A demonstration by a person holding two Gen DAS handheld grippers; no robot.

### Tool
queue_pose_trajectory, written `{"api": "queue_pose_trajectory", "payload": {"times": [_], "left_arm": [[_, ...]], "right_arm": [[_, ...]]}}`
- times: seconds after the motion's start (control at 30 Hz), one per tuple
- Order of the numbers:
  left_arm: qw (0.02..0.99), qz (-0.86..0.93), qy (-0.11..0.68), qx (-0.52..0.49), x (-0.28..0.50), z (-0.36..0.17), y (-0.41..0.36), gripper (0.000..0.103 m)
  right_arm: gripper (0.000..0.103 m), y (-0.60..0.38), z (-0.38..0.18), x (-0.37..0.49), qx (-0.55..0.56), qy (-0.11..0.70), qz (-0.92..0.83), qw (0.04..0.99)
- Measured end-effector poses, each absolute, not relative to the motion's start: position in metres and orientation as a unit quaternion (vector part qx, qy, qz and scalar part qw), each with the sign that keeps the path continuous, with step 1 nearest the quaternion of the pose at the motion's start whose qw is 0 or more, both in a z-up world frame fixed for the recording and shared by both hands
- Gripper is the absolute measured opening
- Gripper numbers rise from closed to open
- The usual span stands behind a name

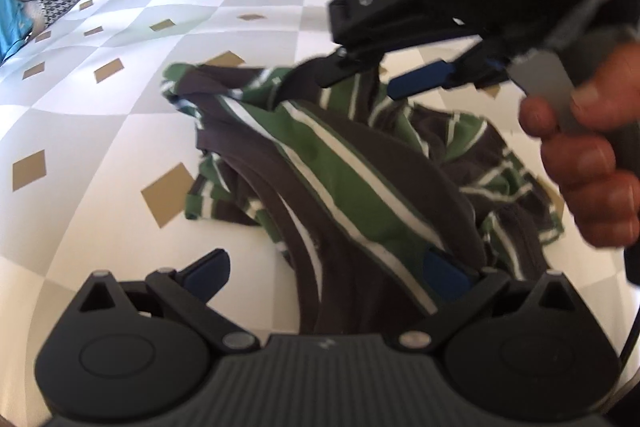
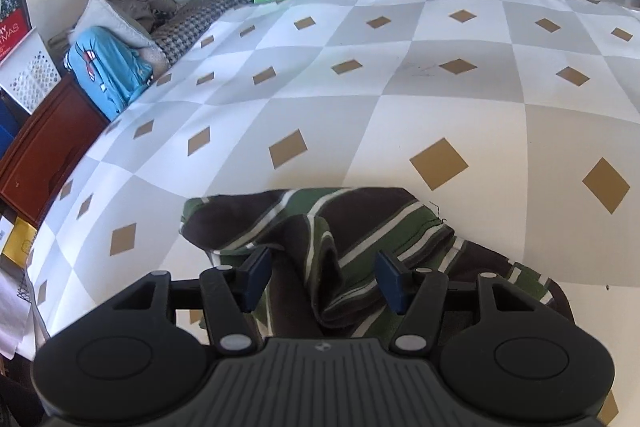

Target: Fold clothes

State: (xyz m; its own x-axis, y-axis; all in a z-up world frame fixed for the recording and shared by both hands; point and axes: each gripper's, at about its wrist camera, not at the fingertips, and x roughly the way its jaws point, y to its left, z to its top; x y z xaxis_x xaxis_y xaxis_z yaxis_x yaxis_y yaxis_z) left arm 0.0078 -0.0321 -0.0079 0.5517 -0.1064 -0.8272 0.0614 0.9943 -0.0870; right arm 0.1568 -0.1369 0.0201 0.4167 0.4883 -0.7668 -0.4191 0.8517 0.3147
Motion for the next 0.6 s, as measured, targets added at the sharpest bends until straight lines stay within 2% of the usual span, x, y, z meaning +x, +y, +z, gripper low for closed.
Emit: {"api": "queue_pose_trajectory", "payload": {"times": [0.1, 0.17, 0.23, 0.33, 0.6], "left_arm": [[0.877, -0.053, 0.478, -0.021, 0.008, -0.015, -0.035, 0.103], [0.875, -0.055, 0.482, -0.016, 0.008, -0.02, -0.037, 0.103], [0.873, -0.057, 0.485, -0.011, 0.008, -0.024, -0.038, 0.103], [0.868, -0.06, 0.493, -0.008, 0.008, -0.029, -0.039, 0.103], [0.868, -0.066, 0.493, 0.018, 0.003, -0.034, -0.046, 0.103]], "right_arm": [[0.05, -0.134, 0.011, 0.162, 0.016, 0.474, 0.268, 0.839], [0.033, -0.133, 0.007, 0.165, 0.011, 0.478, 0.268, 0.836], [0.02, -0.133, 0.002, 0.168, 0.01, 0.485, 0.269, 0.832], [0.007, -0.132, 0.001, 0.169, 0.007, 0.481, 0.266, 0.835], [0.006, -0.136, 0.024, 0.176, 0.019, 0.426, 0.244, 0.871]]}}
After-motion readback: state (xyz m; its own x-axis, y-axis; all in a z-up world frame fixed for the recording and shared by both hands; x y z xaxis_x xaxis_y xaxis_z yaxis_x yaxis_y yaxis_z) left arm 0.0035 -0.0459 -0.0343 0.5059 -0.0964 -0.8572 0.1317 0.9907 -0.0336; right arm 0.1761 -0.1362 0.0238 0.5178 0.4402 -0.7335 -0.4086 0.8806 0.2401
